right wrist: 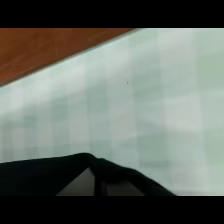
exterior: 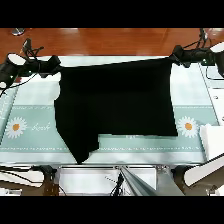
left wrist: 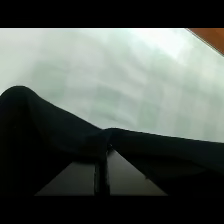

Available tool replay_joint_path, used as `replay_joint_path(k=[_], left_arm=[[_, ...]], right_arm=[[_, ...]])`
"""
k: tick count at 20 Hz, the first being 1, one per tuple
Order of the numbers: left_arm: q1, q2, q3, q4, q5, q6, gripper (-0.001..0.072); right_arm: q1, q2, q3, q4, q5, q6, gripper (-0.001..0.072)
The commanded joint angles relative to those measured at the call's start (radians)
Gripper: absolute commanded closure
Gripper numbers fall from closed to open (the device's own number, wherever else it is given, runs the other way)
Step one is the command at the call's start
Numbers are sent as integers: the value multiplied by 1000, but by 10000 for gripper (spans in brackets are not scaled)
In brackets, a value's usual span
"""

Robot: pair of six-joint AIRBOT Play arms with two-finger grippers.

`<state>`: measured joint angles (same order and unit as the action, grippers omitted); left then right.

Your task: Fold the shirts.

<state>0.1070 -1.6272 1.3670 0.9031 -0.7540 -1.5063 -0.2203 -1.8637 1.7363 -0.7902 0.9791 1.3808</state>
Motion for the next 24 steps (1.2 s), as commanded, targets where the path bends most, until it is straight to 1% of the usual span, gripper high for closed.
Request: replay_joint_path(k=[1, 3, 4, 5, 7, 9, 13, 16, 17, 18, 19, 21, 23, 24], left_arm=[[5, -16, 35, -7, -140, 87, 679], [8, -16, 65, -6, -302, 159, 679], [12, -16, 68, -5, -381, 179, 679], [16, -18, 68, 20, -459, 188, 679], [12, -22, 51, 105, -552, 186, 679], [11, -26, 4, 137, -587, 185, 679], [9, -37, -101, 137, -588, 186, 679], [11, -45, -109, 135, -590, 185, 677], [11, -45, -109, 128, -594, 174, 589], [11, -44, -107, 129, -604, 140, 266], [12, -44, -99, 130, -641, 137, 1], [27, -21, -93, 130, -695, 137, 1], [56, 51, -109, 137, -697, 136, 1], [77, 97, -132, 137, -691, 137, 1]], right_arm=[[-17, -33, 26, 5, 103, 10, 686], [-49, -18, 26, 4, 195, 2, 686], [-66, -13, 26, 4, 255, -6, 686], [-81, -13, 25, 2, 333, -16, 686], [-90, -14, 13, -72, 459, -39, 686], [-87, -14, -29, -145, 517, -47, 686], [-77, -14, -134, -155, 487, -47, 686], [-63, -14, -173, -163, 457, -46, 686], [-56, -14, -180, -164, 447, -28, 662], [-57, -14, -179, -174, 444, 21, 382], [-57, -8, -179, -171, 457, 27, 77], [-65, 33, -180, -193, 492, 30, 89], [-74, 128, -188, -280, 494, 36, 90], [-85, 190, -214, -324, 469, 42, 89]])
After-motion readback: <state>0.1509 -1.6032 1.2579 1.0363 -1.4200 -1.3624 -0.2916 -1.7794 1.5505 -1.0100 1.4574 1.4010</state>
